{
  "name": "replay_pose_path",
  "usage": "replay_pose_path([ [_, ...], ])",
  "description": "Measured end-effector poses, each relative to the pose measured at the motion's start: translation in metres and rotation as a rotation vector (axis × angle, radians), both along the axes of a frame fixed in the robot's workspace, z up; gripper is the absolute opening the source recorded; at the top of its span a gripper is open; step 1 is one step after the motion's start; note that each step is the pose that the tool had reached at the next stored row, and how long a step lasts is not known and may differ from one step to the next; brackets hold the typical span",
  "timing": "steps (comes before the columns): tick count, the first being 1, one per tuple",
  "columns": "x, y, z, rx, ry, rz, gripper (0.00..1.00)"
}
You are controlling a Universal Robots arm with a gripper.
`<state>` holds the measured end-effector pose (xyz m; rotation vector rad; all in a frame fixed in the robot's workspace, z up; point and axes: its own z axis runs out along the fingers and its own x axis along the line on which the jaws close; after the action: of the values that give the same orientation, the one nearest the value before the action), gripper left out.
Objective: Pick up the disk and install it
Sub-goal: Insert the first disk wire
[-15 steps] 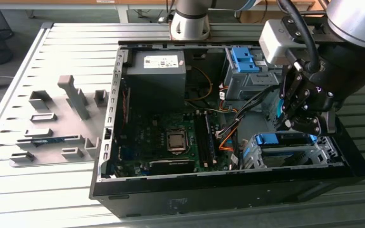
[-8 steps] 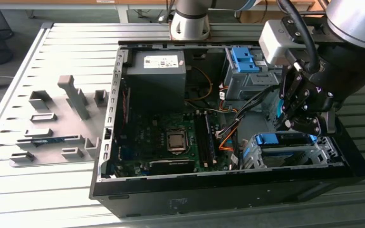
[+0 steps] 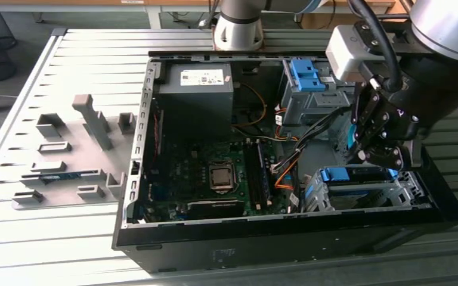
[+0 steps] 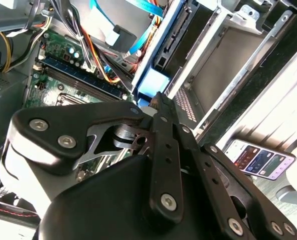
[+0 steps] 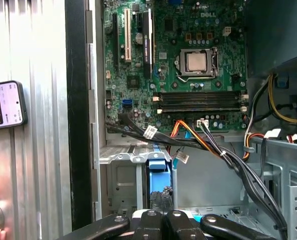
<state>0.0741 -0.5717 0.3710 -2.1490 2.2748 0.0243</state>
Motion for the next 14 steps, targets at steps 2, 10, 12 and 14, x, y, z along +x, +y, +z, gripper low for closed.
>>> replay_pose_path([
  [2, 0.0052, 0.0002, -0.0006, 0.0001, 0.0000, 0.000, 0.11],
  [10, 0.0361, 0.0053, -0.0022, -0.0004, 0.0004, 0.000, 0.11],
  [12, 0.0424, 0.0085, -0.0028, -0.0004, 0.0013, 0.000, 0.11],
  [14, 0.0480, 0.0119, -0.0035, -0.0003, 0.0020, 0.000, 0.11],
])
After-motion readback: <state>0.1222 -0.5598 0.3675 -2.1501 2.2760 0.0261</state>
